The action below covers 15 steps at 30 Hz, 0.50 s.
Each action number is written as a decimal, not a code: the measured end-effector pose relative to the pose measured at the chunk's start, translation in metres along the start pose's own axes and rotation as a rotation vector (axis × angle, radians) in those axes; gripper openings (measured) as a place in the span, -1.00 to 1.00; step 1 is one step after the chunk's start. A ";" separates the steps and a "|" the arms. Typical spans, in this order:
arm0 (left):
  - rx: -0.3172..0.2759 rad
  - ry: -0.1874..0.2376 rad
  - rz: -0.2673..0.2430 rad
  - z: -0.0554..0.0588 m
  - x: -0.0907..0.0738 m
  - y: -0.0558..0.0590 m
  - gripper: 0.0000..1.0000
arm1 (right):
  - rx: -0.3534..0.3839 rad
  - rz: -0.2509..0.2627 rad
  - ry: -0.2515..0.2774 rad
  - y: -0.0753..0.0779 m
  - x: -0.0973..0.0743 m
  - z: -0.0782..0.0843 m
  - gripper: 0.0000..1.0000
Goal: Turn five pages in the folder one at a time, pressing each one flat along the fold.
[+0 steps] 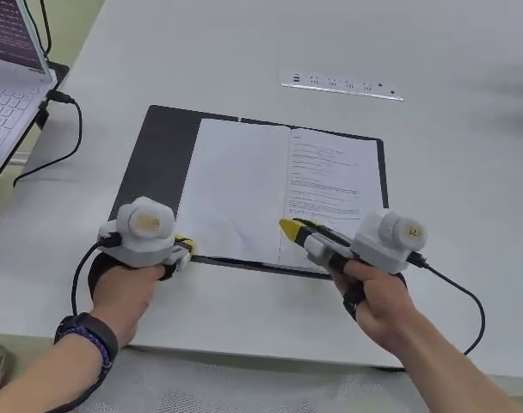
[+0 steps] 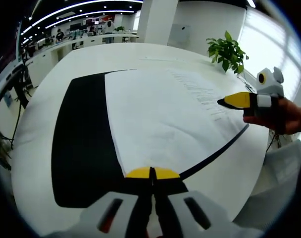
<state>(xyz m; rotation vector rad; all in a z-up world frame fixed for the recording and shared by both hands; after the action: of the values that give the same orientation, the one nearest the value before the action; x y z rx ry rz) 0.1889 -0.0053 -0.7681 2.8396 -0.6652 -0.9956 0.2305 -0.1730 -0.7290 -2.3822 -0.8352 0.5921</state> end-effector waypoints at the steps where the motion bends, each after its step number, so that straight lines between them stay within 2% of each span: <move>1: -0.001 -0.001 0.000 0.000 0.000 0.000 -1.00 | -0.008 -0.004 -0.001 0.001 0.004 -0.002 -0.63; 15: -0.008 -0.006 -0.004 -0.001 -0.001 0.001 -1.00 | -0.011 -0.005 -0.006 0.019 0.043 -0.014 -0.88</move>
<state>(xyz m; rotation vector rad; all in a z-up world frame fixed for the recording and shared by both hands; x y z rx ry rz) 0.1880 -0.0059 -0.7666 2.8337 -0.6548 -1.0054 0.2773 -0.1616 -0.7395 -2.3885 -0.8483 0.5951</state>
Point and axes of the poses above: the centre of the closed fingertips' face, and the gripper's own axes: x roughly forward along the fingers, y roughly to its right, z roughly out of its underside, the point moved 2 cm from there along -x, roughly backward along the fingers, and after that the axes turned 11 degrees about y, right-handed, at the moved point
